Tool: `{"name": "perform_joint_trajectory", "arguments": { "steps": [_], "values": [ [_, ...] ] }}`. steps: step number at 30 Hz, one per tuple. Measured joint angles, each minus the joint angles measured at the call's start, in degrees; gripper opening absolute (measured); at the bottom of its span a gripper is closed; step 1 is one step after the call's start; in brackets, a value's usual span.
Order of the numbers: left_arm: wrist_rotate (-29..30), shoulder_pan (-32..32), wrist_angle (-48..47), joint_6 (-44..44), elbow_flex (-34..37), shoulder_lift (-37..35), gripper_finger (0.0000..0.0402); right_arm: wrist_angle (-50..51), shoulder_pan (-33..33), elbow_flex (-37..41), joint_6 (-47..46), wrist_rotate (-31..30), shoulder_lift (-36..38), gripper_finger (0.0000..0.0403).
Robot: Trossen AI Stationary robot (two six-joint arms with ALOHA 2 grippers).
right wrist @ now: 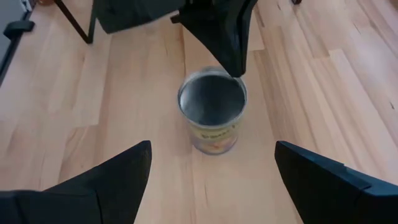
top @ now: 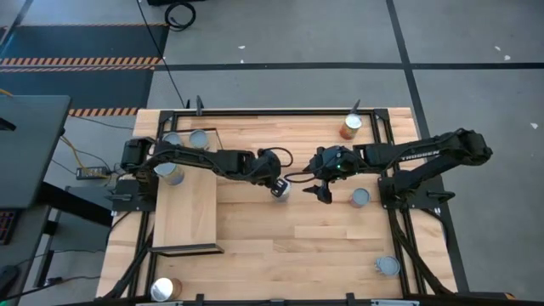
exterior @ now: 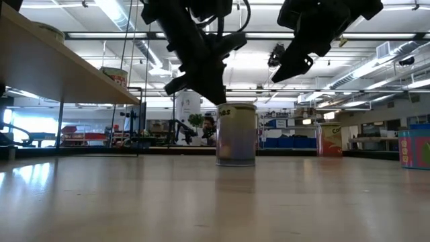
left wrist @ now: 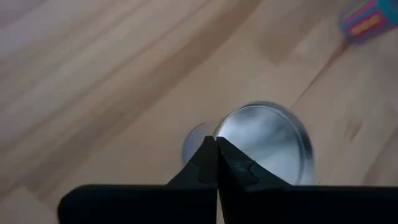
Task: Pick and place cans onto a shelf
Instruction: Put the canned peaches on the shelf aligned with the other canned peaches
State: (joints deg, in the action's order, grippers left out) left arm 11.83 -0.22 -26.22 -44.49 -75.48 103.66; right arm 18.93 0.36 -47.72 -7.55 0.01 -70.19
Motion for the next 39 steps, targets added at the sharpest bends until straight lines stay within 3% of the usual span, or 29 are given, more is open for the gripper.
{"name": "perform_joint_trajectory", "arguments": {
  "steps": [4,9,14,21,25,29,39],
  "values": [
    [-0.4,-0.5,0.3,3.7,0.0,-0.4,0.0018,-0.5,0.0,0.0,0.0,0.0,0.0,0.0349],
    [-3.1,-0.6,0.7,8.0,-0.1,-1.0,0.0072,-0.3,-0.3,0.0,0.0,0.0,0.0,0.0349],
    [-4.2,-0.6,0.6,15.1,-0.2,-1.8,0.0153,1.1,-1.5,0.0,-0.7,0.2,0.0,0.0349],
    [-5.6,1.4,-1.1,34.7,-1.3,-2.5,0.0288,16.6,-2.7,0.0,-4.8,0.4,5.5,0.0349],
    [-5.9,2.8,-2.7,43.8,-1.3,-1.7,0.034,21.5,-2.9,0.0,-8.7,-0.1,9.9,0.0349],
    [-5.7,3.0,-2.5,47.0,-1.2,-1.2,0.0354,22.1,-2.9,0.0,-12.3,-0.6,12.9,0.0349],
    [-4.0,1.0,-2.0,45.2,-1.2,2.9,0.0355,21.9,-2.9,0.0,-15.3,-2.0,13.8,0.0349]
  ]
}}
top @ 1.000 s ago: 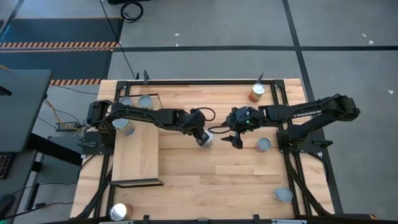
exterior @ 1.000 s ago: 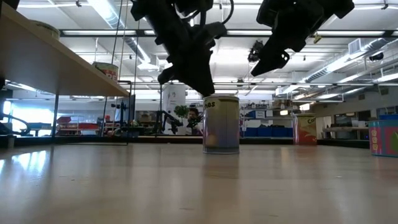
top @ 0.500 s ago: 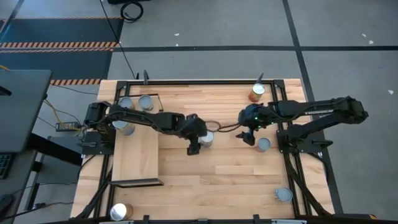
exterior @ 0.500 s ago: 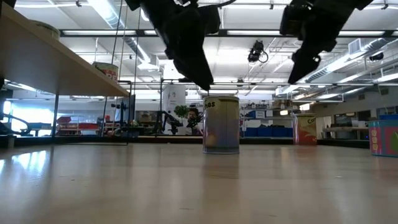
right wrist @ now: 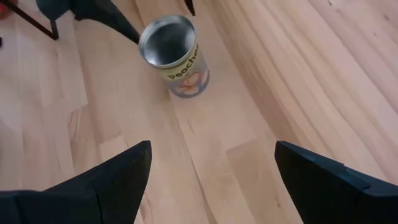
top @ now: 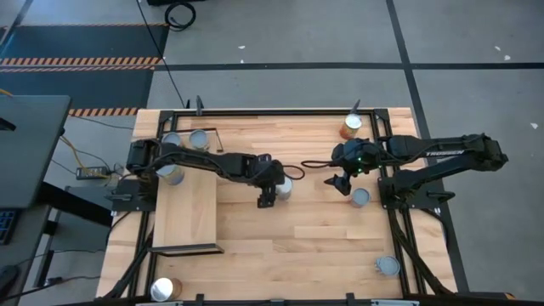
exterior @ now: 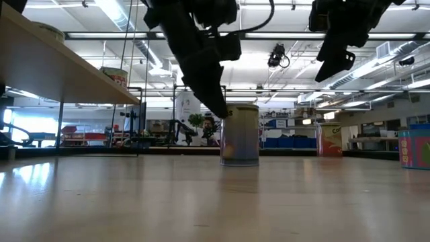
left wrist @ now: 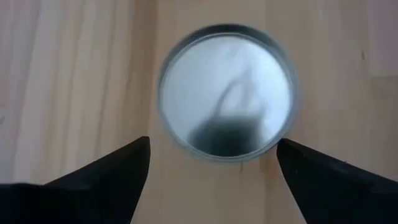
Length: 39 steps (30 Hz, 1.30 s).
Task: Pick and place cans onto a shelf
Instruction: Put the canned peaches on the shelf aligned with the other canned peaches
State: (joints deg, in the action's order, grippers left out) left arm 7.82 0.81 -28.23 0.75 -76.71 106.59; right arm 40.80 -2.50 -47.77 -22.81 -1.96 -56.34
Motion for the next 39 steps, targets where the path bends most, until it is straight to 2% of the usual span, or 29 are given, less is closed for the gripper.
{"name": "perform_joint_trajectory", "arguments": {
  "steps": [14,18,32,39],
  "values": [
    [-1.1,0.9,13.0,-0.4,0.0,0.7,0.0355,-0.6,0.0,0.0,-0.2,0.0,0.0,0.0349],
    [-3.0,1.0,13.8,-0.1,0.0,2.5,0.0355,-0.6,0.0,0.0,-0.9,0.0,0.0,0.0349],
    [-2.8,1.3,14.7,-0.1,0.0,5.0,0.0354,-0.5,0.2,0.0,-2.8,0.5,0.0,0.0349],
    [-3.2,1.7,17.3,0.0,0.0,6.2,0.0311,-0.6,0.2,0.0,-2.6,0.5,0.0,0.0349]
  ]
}}
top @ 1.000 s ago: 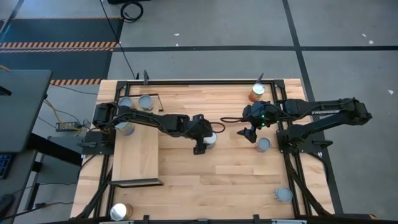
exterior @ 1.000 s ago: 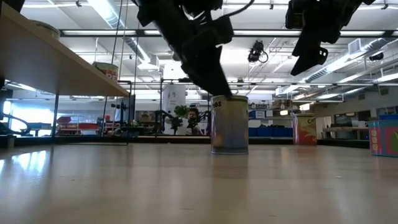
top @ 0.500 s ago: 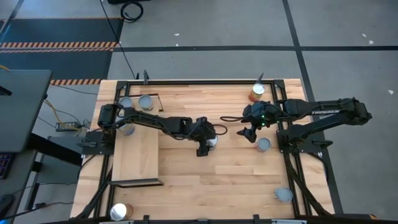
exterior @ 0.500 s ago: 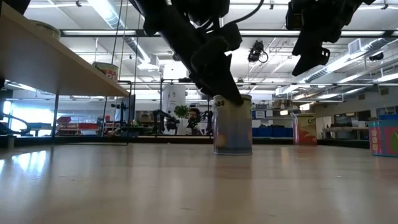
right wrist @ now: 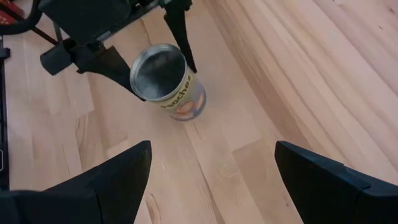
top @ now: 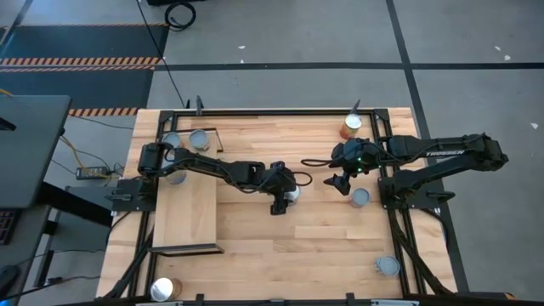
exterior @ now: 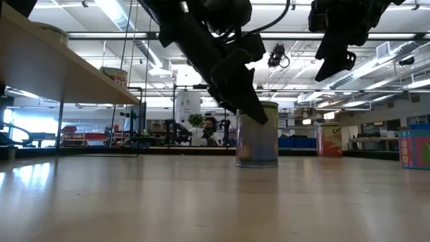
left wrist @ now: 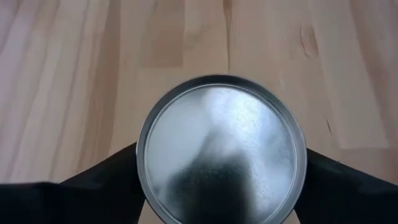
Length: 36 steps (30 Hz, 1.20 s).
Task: Pick and place cans onto a shelf
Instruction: Put the canned peaches on the shelf aligned with the other canned peaches
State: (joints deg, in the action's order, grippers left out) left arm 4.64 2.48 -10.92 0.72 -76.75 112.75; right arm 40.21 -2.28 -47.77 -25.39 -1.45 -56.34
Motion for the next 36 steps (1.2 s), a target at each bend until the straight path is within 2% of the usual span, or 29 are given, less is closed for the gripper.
{"name": "perform_joint_trajectory", "arguments": {
  "steps": [4,11,14,23,29,33,36],
  "values": [
    [-0.3,0.0,-3.7,0.0,-2.5,-2.3,0.0311,-0.1,0.0,0.0,0.0,0.0,0.0,0.0349],
    [-0.7,1.1,-22.3,1.7,-12.6,-9.2,0.0311,0.7,0.0,0.0,-0.4,-0.3,0.2,0.0349],
    [-0.7,1.3,-27.5,2.1,-14.2,-14.6,0.0311,0.5,0.2,0.0,-0.4,-0.4,0.2,0.0349],
    [2.5,0.8,-40.7,-1.8,-7.5,-32.1,0.0311,0.2,0.8,0.0,-0.6,-0.7,0.2,0.0349],
    [7.8,-0.1,-47.8,-6.1,-1.2,-43.6,0.0311,-0.6,0.8,0.0,-2.1,-1.6,0.2,0.0349],
    [11.9,-1.1,-50.0,-8.9,3.0,-50.4,0.0311,-1.2,0.8,0.0,-2.1,-2.1,0.2,0.0349],
    [12.0,-1.9,-50.8,-11.0,6.8,-54.9,0.0311,-1.3,0.8,0.0,-2.8,-2.7,0.2,0.0349]
  ]
}}
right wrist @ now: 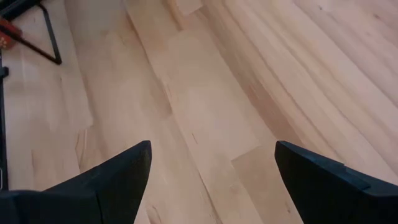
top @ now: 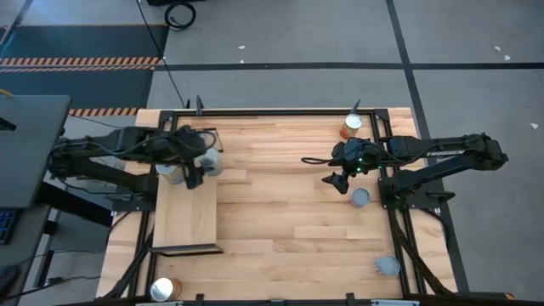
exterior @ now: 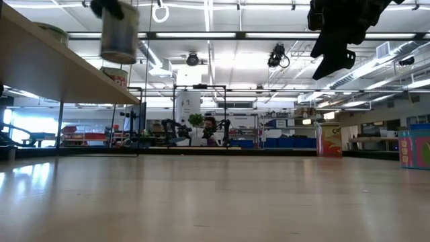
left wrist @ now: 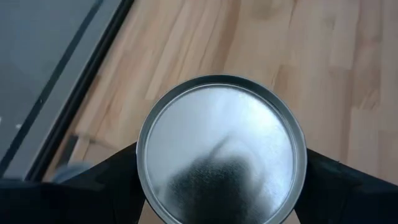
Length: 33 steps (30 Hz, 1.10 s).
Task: Pick and place cans onto a shelf
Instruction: Put the canned peaches on the shelf aligned with the other canned peaches
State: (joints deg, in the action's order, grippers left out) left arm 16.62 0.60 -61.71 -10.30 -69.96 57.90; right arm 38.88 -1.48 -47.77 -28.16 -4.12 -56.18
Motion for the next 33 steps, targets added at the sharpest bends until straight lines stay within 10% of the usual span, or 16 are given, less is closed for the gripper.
{"name": "perform_joint_trajectory", "arguments": {
  "steps": [33],
  "values": [
    [0.3,-0.1,-5.2,-7.6,9.6,-8.1,0.0317,-0.2,0.0,0.0,-2.3,-0.8,0.0,0.0349]
  ]
}}
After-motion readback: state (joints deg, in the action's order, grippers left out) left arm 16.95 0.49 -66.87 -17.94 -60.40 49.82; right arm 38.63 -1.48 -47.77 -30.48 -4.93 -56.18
